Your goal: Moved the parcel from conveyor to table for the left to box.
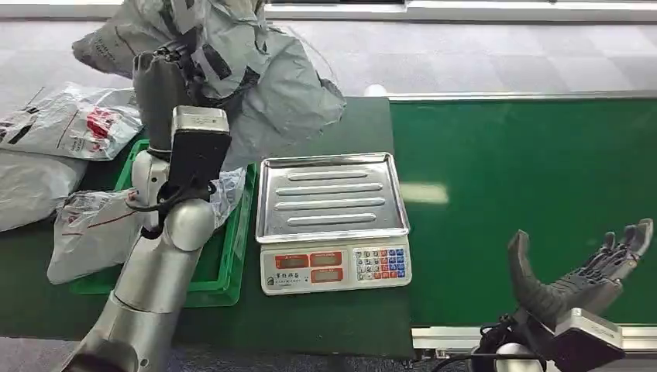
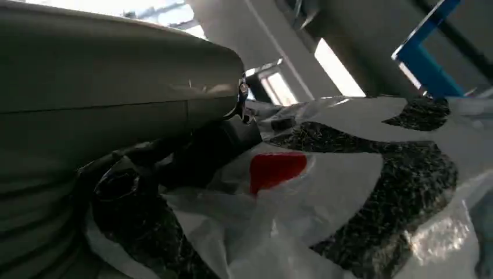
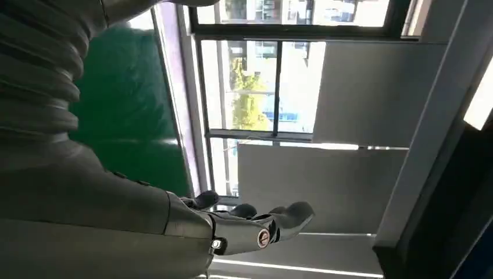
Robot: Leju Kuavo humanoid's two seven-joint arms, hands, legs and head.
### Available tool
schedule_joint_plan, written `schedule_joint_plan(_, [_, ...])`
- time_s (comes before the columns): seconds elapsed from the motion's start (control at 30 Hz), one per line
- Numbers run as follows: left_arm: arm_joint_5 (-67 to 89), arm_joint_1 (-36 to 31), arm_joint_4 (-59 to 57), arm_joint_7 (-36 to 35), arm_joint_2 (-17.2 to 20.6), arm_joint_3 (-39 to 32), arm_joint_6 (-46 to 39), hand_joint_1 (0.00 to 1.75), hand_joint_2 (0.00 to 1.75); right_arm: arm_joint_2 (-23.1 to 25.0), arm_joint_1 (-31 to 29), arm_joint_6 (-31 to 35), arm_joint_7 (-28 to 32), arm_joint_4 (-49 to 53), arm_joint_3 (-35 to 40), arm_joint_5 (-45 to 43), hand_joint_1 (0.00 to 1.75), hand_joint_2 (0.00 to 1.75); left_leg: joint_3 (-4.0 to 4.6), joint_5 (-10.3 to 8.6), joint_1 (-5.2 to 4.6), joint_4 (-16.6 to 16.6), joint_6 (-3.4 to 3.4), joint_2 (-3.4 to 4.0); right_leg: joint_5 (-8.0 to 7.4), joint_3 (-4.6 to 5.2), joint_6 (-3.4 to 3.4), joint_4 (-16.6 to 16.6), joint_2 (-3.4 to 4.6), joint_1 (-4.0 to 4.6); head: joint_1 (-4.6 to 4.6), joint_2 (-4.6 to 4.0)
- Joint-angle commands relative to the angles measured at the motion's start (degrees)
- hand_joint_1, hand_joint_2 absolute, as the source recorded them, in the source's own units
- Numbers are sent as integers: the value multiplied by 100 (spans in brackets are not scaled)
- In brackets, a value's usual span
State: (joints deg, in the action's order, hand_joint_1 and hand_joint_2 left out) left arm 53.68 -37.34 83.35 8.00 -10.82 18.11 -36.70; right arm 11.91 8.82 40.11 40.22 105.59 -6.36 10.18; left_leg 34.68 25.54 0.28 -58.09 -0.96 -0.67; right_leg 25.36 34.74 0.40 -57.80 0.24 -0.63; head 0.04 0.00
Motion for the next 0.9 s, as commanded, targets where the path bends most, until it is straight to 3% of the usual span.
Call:
schedule_joint_plan(0.03, [2193, -84, -1919, -2073, 645, -1549, 914, 175, 175, -16, -294, -11, -141, -465, 62, -11, 0, 175, -34, -2, -2, 17, -2, 31, -7, -19, -6, 13, 23, 0, -2, 0])
schedule_joint_plan(0.13, [2313, 86, -2239, -2220, 790, -1847, 989, 175, 175, -109, -240, -11, -158, -484, 111, -26, 0, 175, -50, -23, -3, 47, -4, 38, -21, -32, -11, 37, 22, -1, -2, 0])
schedule_joint_plan(0.33, [2897, 437, -2395, -2714, 956, -2270, 2286, 175, 175, -233, -337, -89, -413, -572, 215, 10, 0, 175, -43, -6, 2, 26, -9, 41, -11, -28, -12, 19, 29, 3, -2, 0])
schedule_joint_plan(0.9, [3549, 518, -3338, -2954, 1009, -2520, 3357, 175, 175, -301, -499, -89, -503, -889, 383, 69, 0, 175, -27, -8, 3, 15, -10, 19, 0, -15, -16, 5, 10, 4, -2, 0])
